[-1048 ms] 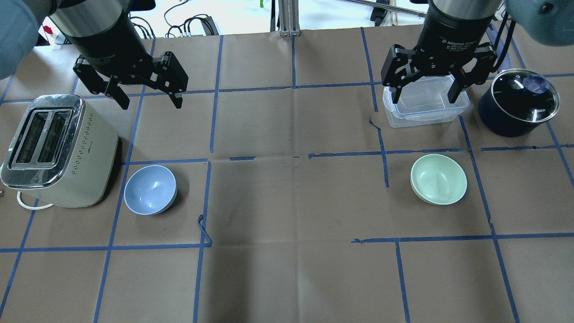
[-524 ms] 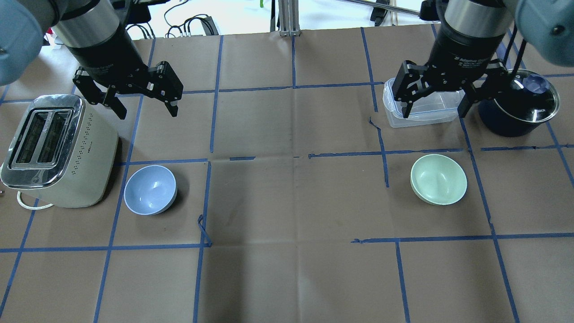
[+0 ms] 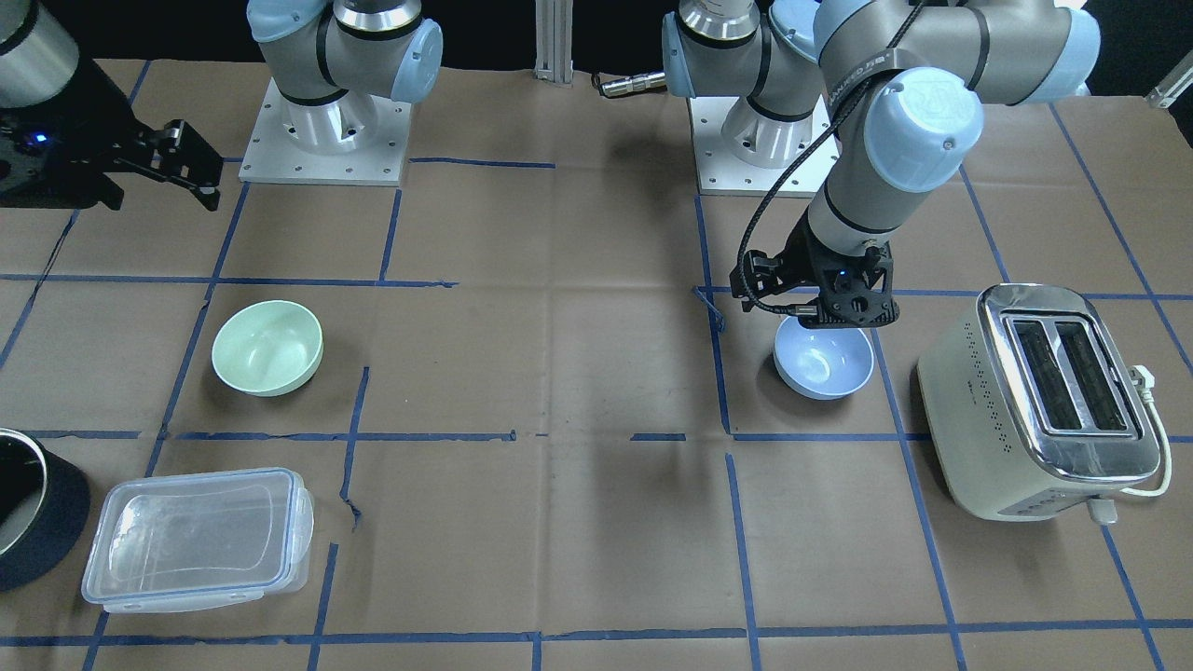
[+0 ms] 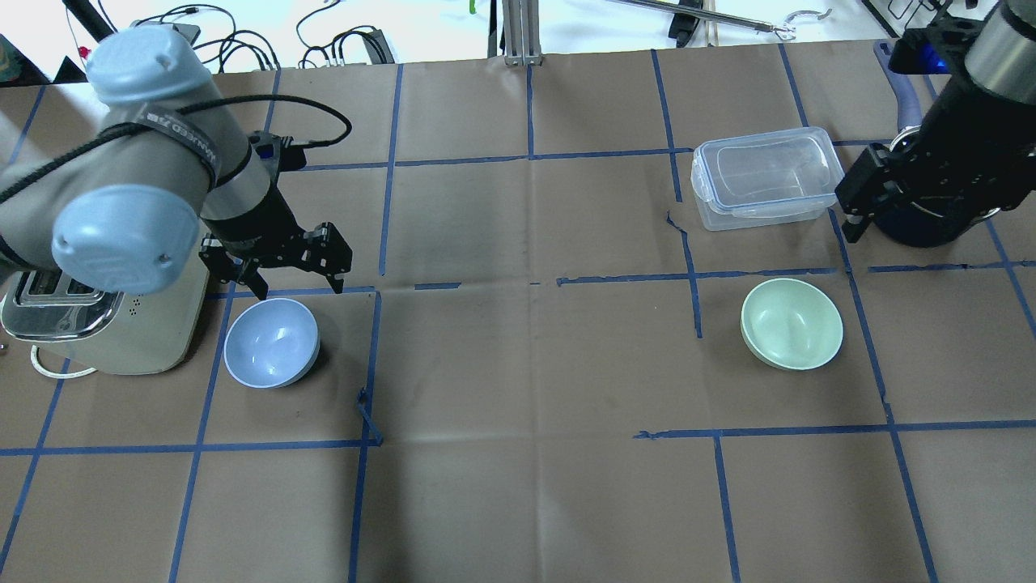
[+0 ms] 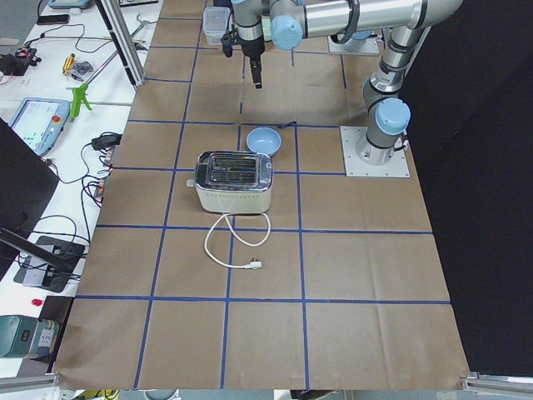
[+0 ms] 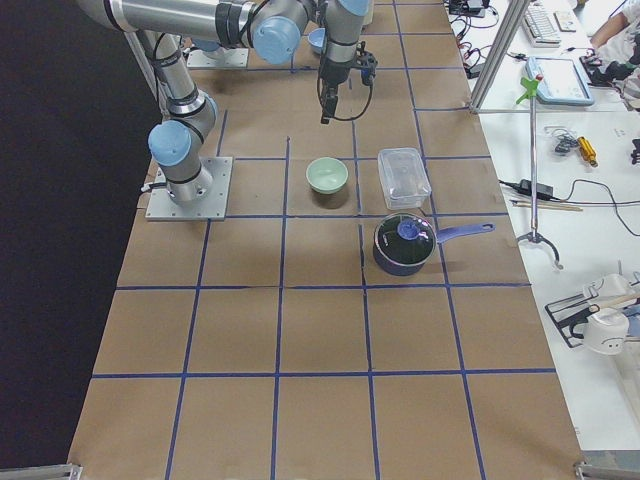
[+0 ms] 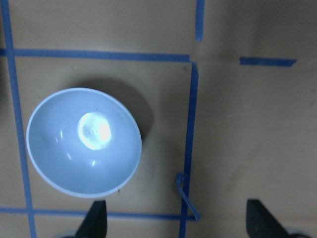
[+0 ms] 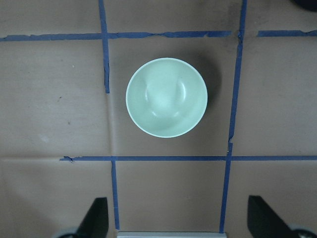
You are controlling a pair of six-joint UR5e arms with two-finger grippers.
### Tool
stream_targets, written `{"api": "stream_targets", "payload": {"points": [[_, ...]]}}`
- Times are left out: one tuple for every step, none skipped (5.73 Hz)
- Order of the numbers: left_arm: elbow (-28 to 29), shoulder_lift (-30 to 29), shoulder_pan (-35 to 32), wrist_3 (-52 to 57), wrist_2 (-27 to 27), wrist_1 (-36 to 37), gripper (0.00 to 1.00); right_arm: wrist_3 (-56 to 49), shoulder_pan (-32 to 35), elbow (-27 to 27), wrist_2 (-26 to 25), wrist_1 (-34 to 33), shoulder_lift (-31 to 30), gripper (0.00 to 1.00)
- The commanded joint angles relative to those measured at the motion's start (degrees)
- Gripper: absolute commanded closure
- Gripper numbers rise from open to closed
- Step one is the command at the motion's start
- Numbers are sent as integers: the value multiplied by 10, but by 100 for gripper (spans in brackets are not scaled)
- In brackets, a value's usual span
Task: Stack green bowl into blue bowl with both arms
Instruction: 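Lower left gripper onto blue bowl rim while right gripper nears green bowl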
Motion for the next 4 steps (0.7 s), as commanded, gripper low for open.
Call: {"api": "stream_targets", "payload": {"points": [[-94,-33,4,33,25,136,6,-77,-71,37,-2,-23,-4,3],[-95,-58,4,43,27,145,7,-85,-71,66,-9,-71,-5,2],[-94,-78,4,46,46,165,16,-85,-70,95,-9,-108,-4,0],[-90,-85,5,78,46,177,57,-77,-69,133,-7,-142,-5,0]]}}
